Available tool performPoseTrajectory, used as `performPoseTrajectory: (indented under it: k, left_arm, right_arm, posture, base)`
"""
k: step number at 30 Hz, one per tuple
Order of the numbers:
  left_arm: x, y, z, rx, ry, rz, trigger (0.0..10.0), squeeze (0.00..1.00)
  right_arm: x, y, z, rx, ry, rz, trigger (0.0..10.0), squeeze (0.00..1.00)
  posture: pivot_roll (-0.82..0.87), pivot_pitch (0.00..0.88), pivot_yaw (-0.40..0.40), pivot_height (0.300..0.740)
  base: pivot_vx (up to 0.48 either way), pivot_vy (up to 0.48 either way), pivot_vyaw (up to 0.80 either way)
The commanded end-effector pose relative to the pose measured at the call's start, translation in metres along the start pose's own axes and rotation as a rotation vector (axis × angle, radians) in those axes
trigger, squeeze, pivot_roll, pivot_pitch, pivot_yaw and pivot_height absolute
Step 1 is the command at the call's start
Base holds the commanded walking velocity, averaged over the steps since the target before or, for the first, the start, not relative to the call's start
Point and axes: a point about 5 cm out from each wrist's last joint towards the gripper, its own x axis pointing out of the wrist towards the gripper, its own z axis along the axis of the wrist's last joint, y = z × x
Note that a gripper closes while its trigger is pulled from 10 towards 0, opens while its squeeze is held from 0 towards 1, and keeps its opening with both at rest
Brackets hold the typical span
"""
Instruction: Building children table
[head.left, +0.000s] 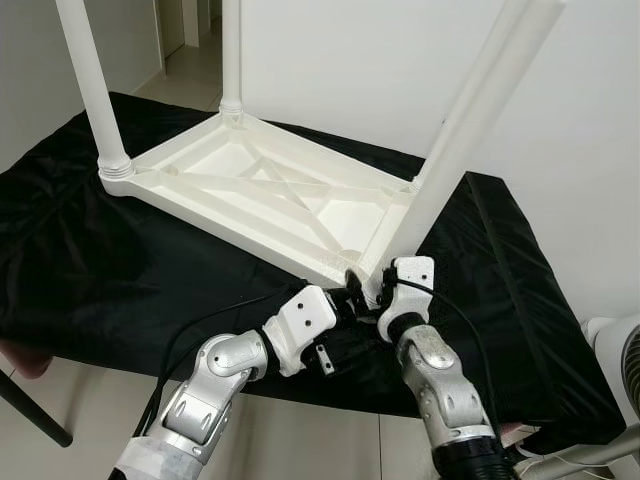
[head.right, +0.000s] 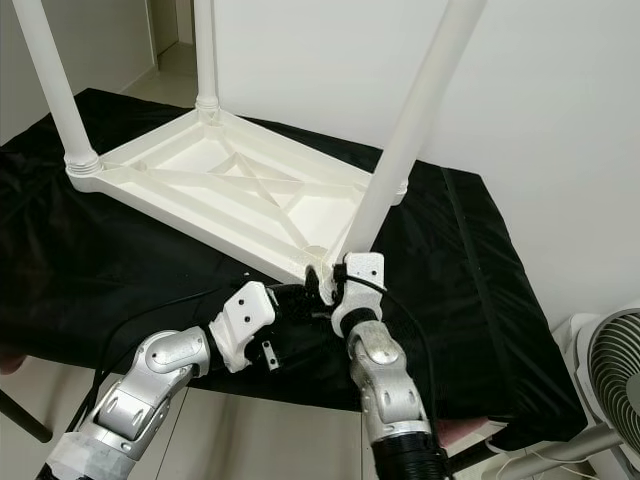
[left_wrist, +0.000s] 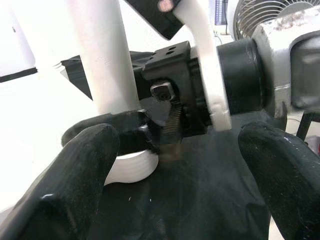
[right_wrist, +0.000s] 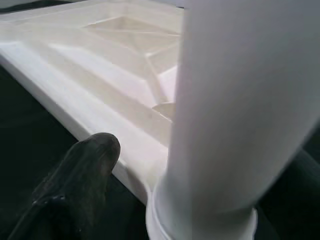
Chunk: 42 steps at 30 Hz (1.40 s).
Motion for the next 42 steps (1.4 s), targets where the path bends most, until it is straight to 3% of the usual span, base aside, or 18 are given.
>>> performPoseTrajectory:
  k: [1,6,10,18,19,20,21,30,38,39,42]
  left_arm:
    - [0.001,0.001,0.003,-0.004,-0.009,0.026,10.0,0.00]
    - [0.001,0.002,0.004,-0.003,-0.009,0.029,10.0,0.00]
    - [0.001,0.002,0.004,0.001,-0.009,0.029,10.0,0.00]
    - [0.001,0.003,0.005,0.006,-0.009,0.032,10.0,0.00]
    - [0.001,0.004,0.005,0.008,-0.009,0.034,10.0,0.00]
    - [0.001,0.004,0.005,0.008,-0.009,0.034,10.0,0.00]
    - [0.001,0.004,0.005,0.008,-0.009,0.035,10.0,0.00]
    - [-0.001,0.002,0.005,0.004,-0.007,0.041,10.0,0.00]
    - [0.000,0.002,0.005,0.002,-0.007,0.036,10.0,0.00]
    - [0.000,0.002,0.005,0.002,-0.007,0.035,10.0,0.00]
    - [0.000,0.002,0.004,0.001,-0.006,0.034,10.0,0.00]
  right_arm:
    - [-0.002,-0.008,-0.005,-0.030,0.012,0.101,10.0,0.00]
    - [0.001,-0.020,-0.004,-0.070,0.019,0.168,10.0,0.00]
    - [0.013,-0.031,0.001,-0.116,0.015,0.232,10.0,0.00]
    - [0.022,-0.031,0.004,-0.142,0.019,0.307,10.0,0.00]
    - [0.023,-0.028,0.003,-0.155,0.019,0.331,7.6,0.00]
    - [0.023,-0.028,0.003,-0.155,0.019,0.331,7.6,0.00]
    - [0.025,-0.026,0.002,-0.158,0.028,0.353,0.0,0.00]
    - [0.023,-0.028,-0.009,-0.132,0.050,0.417,0.0,0.00]
    - [0.021,-0.031,-0.010,-0.116,0.036,0.395,0.1,0.00]
    - [0.020,-0.032,-0.008,-0.097,0.026,0.359,10.0,0.00]
    - [0.020,-0.033,-0.006,-0.085,0.017,0.308,10.0,0.00]
  posture:
    - [-0.01,0.000,-0.148,0.740]
    - [-0.01,0.000,-0.145,0.740]
    - [0.00,0.000,-0.141,0.740]
    - [0.01,0.000,-0.145,0.740]
    - [0.01,0.000,-0.145,0.740]
    - [0.01,0.000,-0.145,0.740]
    - [0.01,0.000,-0.146,0.740]
    - [0.02,0.000,-0.146,0.740]
    - [0.01,0.000,-0.147,0.740]
    - [0.01,0.000,-0.147,0.740]
    - [0.01,0.000,-0.147,0.740]
  base:
    - [0.000,0.000,0.00]
    - [0.000,0.000,0.00]
    - [0.000,0.000,0.00]
    - [0.000,0.000,0.00]
    - [0.000,0.000,0.00]
    - [0.000,0.000,0.00]
    - [0.000,0.000,0.00]
    - [0.000,0.000,0.00]
    - [0.000,0.000,0.00]
    - [0.000,0.000,0.00]
    - [0.000,0.000,0.00]
